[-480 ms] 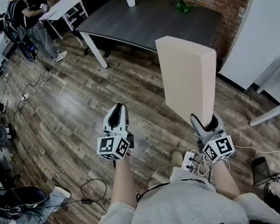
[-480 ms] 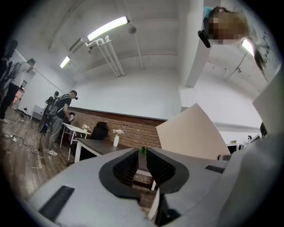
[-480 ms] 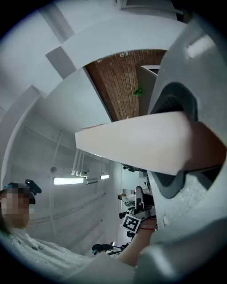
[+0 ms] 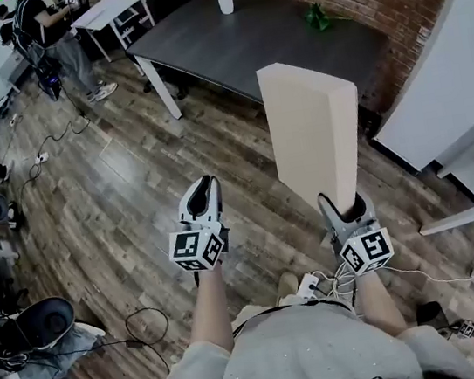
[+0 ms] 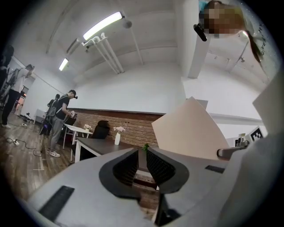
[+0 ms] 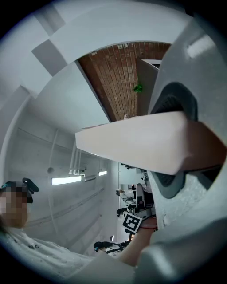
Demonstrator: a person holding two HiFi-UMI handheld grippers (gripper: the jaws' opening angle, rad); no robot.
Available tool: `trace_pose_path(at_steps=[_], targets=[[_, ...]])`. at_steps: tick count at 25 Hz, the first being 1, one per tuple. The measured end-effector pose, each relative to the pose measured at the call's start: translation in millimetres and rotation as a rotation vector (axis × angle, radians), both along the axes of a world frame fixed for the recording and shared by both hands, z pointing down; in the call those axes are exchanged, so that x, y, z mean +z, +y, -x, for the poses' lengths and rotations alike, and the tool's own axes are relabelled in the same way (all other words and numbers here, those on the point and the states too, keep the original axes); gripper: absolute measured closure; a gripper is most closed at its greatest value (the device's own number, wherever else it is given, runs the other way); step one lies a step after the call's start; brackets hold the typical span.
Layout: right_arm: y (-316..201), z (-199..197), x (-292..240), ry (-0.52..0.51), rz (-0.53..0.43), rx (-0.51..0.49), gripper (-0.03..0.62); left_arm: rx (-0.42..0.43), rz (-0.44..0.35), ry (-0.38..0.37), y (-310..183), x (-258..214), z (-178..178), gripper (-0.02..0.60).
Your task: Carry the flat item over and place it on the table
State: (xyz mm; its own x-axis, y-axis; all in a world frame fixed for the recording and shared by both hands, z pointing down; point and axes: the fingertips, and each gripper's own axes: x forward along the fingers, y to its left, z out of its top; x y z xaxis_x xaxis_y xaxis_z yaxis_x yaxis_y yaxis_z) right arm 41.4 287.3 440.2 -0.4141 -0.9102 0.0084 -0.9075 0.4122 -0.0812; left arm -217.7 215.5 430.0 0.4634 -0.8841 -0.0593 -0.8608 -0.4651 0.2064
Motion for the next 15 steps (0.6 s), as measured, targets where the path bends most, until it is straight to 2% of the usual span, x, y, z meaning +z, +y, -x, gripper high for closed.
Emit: trace_pose_path(at_steps=[9,15], targets=[[-51,-26,9,0.028,0.030,-0.050,0.330,0.019,0.042,-0.007,-36,16,-61,0.528],[-91,-30,15,-0.008,0.069,-0.060,0.330,0.034,0.053,-0.023,-68,27,-81,0.528]])
